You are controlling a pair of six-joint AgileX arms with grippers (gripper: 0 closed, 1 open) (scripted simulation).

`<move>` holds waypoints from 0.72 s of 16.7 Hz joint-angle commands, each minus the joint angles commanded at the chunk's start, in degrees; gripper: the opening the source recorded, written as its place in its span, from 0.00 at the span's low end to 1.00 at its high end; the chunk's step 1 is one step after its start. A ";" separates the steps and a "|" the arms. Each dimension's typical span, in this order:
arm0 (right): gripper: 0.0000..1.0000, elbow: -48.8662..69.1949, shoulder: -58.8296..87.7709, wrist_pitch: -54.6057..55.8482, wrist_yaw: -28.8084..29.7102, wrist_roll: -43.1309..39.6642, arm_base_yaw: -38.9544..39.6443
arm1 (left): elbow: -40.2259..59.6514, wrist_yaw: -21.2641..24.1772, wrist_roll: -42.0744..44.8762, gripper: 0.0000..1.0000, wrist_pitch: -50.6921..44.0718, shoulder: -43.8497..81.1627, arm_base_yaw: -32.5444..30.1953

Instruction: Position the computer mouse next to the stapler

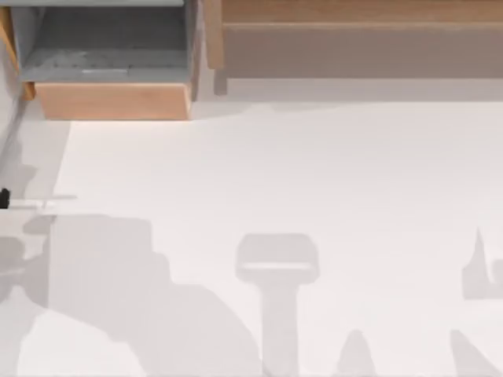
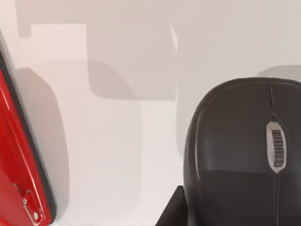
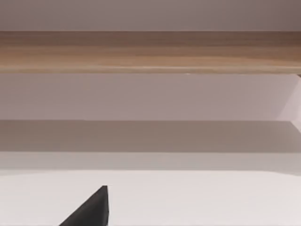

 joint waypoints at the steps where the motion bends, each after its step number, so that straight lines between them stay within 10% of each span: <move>1: 1.00 0.00 0.00 0.00 0.00 0.00 0.00 | 0.10 -0.03 0.13 0.00 -0.12 -0.19 0.28; 12: 1.00 0.00 0.00 0.00 0.00 0.00 0.00 | -0.20 -0.18 0.04 0.00 -0.63 -0.37 0.49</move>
